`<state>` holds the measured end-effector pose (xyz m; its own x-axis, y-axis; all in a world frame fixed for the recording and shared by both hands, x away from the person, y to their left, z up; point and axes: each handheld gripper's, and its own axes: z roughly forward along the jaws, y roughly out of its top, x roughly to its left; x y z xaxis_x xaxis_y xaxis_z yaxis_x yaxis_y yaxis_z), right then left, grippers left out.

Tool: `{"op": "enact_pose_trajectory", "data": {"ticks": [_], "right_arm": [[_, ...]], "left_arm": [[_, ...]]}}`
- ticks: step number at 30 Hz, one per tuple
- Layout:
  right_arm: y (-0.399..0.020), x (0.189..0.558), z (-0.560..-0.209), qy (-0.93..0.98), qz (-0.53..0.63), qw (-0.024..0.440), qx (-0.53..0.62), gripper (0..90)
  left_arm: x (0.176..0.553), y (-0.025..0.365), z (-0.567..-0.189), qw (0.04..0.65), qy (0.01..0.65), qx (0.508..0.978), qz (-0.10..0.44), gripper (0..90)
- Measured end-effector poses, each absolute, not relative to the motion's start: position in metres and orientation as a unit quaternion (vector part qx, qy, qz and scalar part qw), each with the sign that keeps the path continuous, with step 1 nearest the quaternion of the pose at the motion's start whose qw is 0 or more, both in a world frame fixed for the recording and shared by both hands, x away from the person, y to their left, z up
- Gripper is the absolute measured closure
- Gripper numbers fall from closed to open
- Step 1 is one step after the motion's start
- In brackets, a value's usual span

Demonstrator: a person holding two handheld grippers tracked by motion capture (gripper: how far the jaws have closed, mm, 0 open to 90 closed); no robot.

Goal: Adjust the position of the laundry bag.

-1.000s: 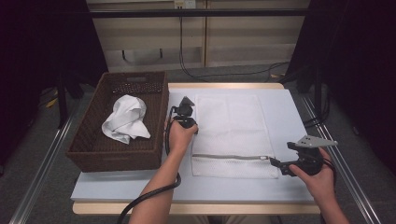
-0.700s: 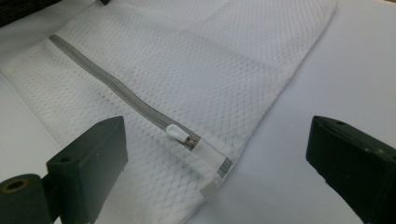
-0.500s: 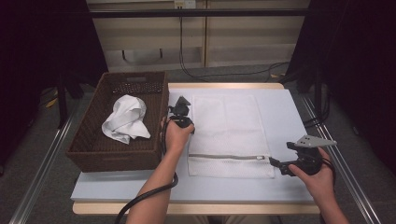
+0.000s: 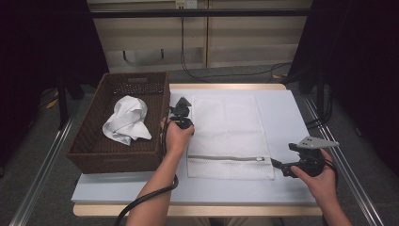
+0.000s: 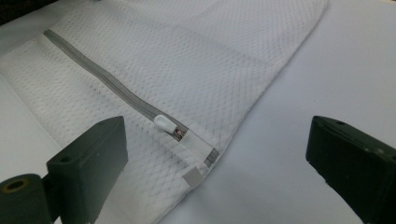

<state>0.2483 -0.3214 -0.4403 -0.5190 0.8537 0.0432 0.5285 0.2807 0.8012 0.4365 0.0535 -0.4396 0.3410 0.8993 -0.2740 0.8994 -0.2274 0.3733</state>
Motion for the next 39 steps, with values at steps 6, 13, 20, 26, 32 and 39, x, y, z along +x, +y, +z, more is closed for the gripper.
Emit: {"op": "enact_pose_trajectory", "data": {"ticks": [6,13,20,26,32,39], "right_arm": [[-0.321,0.249,-0.440,0.775,0.401,0.203,0.443,4.8],[-0.320,0.249,-0.441,0.775,0.400,0.203,0.446,4.8],[-0.320,0.250,-0.441,0.776,0.400,0.201,0.445,4.8],[-0.318,0.251,-0.441,0.778,0.400,0.200,0.441,4.8],[-0.316,0.251,-0.442,0.779,0.400,0.198,0.439,4.8],[-0.316,0.251,-0.442,0.779,0.400,0.199,0.440,4.8]], "left_arm": [[0.436,0.055,-0.438,0.237,0.574,0.784,-0.001,89.7],[0.435,0.055,-0.436,0.227,0.575,0.786,0.012,89.3],[0.433,0.057,-0.434,0.234,0.576,0.783,0.009,88.3],[0.429,0.057,-0.426,0.251,0.571,0.782,0.010,77.3],[0.424,0.053,-0.420,0.270,0.558,0.784,0.005,66.7],[0.420,0.049,-0.416,0.288,0.545,0.787,-0.016,55.1]]}}
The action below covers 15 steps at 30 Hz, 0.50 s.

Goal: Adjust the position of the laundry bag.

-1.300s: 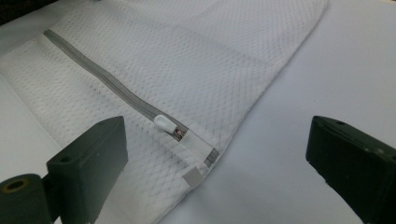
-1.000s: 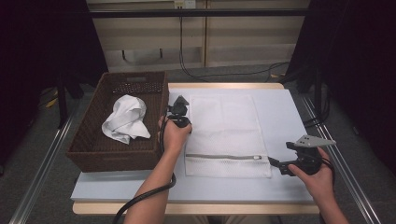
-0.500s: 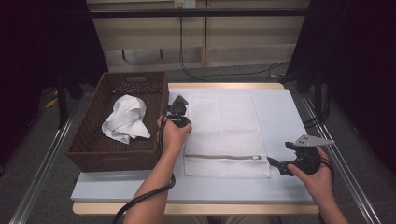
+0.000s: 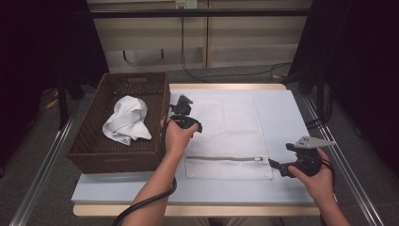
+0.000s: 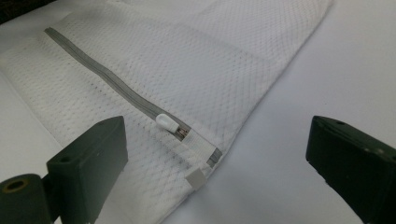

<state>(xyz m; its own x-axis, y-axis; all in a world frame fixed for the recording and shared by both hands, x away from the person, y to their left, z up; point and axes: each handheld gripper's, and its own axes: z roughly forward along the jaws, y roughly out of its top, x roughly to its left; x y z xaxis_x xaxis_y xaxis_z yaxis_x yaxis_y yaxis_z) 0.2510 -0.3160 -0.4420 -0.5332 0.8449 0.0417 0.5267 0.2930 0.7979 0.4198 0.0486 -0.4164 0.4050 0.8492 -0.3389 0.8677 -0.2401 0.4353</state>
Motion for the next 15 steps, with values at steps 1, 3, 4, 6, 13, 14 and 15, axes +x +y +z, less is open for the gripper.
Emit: {"op": "enact_pose_trajectory", "data": {"ticks": [1,3,4,6,13,14,15], "right_arm": [[-0.316,0.251,-0.442,0.779,0.400,0.199,0.440,4.8],[-0.317,0.251,-0.442,0.779,0.399,0.198,0.441,4.8],[-0.317,0.251,-0.443,0.779,0.399,0.198,0.441,4.8],[-0.317,0.250,-0.443,0.779,0.399,0.197,0.441,4.8],[-0.316,0.250,-0.443,0.780,0.398,0.199,0.441,4.8],[-0.316,0.250,-0.443,0.780,0.397,0.198,0.441,4.8],[-0.315,0.250,-0.443,0.781,0.398,0.195,0.439,4.8]], "left_arm": [[0.419,0.047,-0.416,0.287,0.544,0.788,-0.015,54.2],[0.417,0.043,-0.416,0.296,0.544,0.785,-0.023,53.2],[0.417,0.044,-0.416,0.294,0.538,0.789,-0.022,51.8],[0.416,0.043,-0.416,0.298,0.531,0.793,-0.029,50.2],[0.411,0.044,-0.417,0.314,0.515,0.797,-0.038,47.2],[0.410,0.044,-0.417,0.319,0.513,0.796,-0.041,45.5],[0.409,0.044,-0.417,0.321,0.511,0.796,-0.042,45.0]]}}
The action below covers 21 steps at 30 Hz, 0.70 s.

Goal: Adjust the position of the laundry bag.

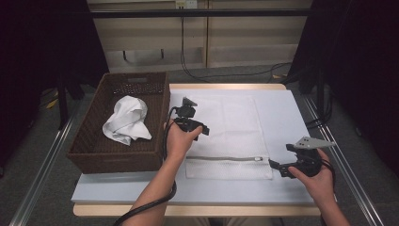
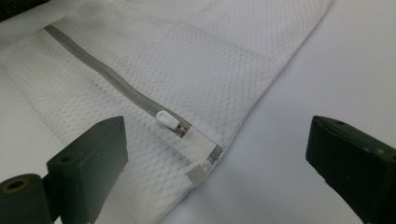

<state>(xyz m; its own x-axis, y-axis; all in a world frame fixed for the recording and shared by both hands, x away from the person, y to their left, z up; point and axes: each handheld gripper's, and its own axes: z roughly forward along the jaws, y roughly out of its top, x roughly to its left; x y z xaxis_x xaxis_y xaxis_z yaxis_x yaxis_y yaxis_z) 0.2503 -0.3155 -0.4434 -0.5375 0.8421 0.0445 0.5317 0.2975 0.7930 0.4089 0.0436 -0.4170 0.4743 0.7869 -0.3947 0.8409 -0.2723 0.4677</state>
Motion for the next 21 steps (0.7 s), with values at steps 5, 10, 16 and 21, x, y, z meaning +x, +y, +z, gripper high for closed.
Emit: {"op": "enact_pose_trajectory", "data": {"ticks": [5,10,16,21], "right_arm": [[-0.313,0.251,-0.445,0.783,0.395,0.196,0.438,4.8],[-0.312,0.251,-0.445,0.784,0.395,0.195,0.437,4.8],[-0.313,0.252,-0.446,0.785,0.395,0.194,0.436,4.8],[-0.312,0.252,-0.446,0.786,0.394,0.192,0.436,4.9]], "left_arm": [[0.405,0.042,-0.418,0.329,0.503,0.798,-0.046,40.5],[0.402,0.041,-0.419,0.335,0.496,0.799,-0.057,34.8],[0.397,0.036,-0.422,0.350,0.485,0.799,-0.062,29.1],[0.393,0.032,-0.425,0.350,0.470,0.807,-0.066,25.9]]}}
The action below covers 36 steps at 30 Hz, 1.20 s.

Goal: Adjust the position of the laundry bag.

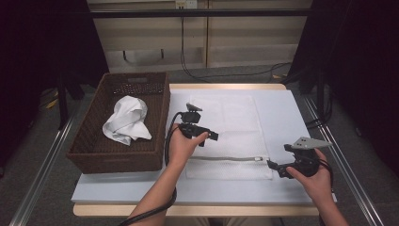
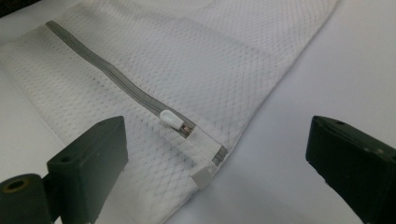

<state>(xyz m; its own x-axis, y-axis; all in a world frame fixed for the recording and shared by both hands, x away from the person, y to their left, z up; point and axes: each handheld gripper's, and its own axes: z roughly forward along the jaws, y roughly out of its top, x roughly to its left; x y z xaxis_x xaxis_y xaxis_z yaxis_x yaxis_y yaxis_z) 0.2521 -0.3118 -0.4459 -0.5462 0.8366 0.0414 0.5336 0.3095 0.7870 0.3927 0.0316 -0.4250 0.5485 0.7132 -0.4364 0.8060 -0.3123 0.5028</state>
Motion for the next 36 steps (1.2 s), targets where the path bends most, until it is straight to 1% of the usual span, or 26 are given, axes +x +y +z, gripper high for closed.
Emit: {"op": "enact_pose_trajectory", "data": {"ticks": [3,6,8,9,10,16,18,19,21,25,26,27,30,31,32,36], "right_arm": [[-0.311,0.252,-0.447,0.787,0.394,0.191,0.435,4.9],[-0.311,0.253,-0.447,0.787,0.394,0.191,0.435,4.9],[-0.311,0.253,-0.448,0.787,0.394,0.189,0.435,4.9],[-0.310,0.253,-0.448,0.787,0.394,0.189,0.435,4.9],[-0.310,0.253,-0.448,0.787,0.395,0.189,0.436,4.9],[-0.310,0.253,-0.448,0.788,0.394,0.188,0.435,4.9],[-0.309,0.253,-0.448,0.789,0.393,0.186,0.434,4.9],[-0.309,0.254,-0.448,0.789,0.393,0.186,0.434,4.9],[-0.309,0.254,-0.449,0.789,0.393,0.187,0.434,4.9],[-0.310,0.254,-0.449,0.789,0.393,0.186,0.434,4.9],[-0.310,0.254,-0.449,0.789,0.393,0.187,0.434,4.9],[-0.310,0.254,-0.449,0.788,0.392,0.187,0.436,4.9],[-0.310,0.254,-0.449,0.789,0.392,0.186,0.434,4.9],[-0.310,0.254,-0.449,0.788,0.393,0.188,0.434,4.9],[-0.310,0.254,-0.448,0.788,0.392,0.190,0.435,4.9],[-0.311,0.253,-0.448,0.787,0.393,0.189,0.436,4.9]], "left_arm": [[0.389,0.028,-0.425,0.355,0.462,0.809,-0.073,25.6],[0.387,0.024,-0.425,0.368,0.467,0.800,-0.078,26.0],[0.387,0.024,-0.425,0.368,0.450,0.810,-0.085,25.8],[0.383,0.019,-0.426,0.380,0.463,0.796,-0.089,25.1],[0.383,0.019,-0.426,0.375,0.450,0.805,-0.092,24.1],[0.377,0.009,-0.428,0.381,0.450,0.800,-0.108,25.4],[0.378,0.009,-0.428,0.372,0.434,0.813,-0.113,25.2],[0.376,0.005,-0.428,0.383,0.447,0.800,-0.113,25.2],[0.376,0.004,-0.428,0.379,0.434,0.809,-0.118,25.2],[0.373,-0.003,-0.427,0.388,0.438,0.802,-0.122,25.3],[0.373,-0.002,-0.427,0.382,0.425,0.812,-0.119,25.6],[0.371,-0.006,-0.427,0.390,0.437,0.801,-0.124,25.5],[0.370,-0.009,-0.427,0.392,0.433,0.802,-0.130,26.1],[0.371,-0.010,-0.428,0.387,0.424,0.809,-0.127,26.1],[0.370,-0.012,-0.429,0.392,0.428,0.803,-0.131,26.1],[0.369,-0.017,-0.430,0.390,0.424,0.806,-0.134,26.0]]}}
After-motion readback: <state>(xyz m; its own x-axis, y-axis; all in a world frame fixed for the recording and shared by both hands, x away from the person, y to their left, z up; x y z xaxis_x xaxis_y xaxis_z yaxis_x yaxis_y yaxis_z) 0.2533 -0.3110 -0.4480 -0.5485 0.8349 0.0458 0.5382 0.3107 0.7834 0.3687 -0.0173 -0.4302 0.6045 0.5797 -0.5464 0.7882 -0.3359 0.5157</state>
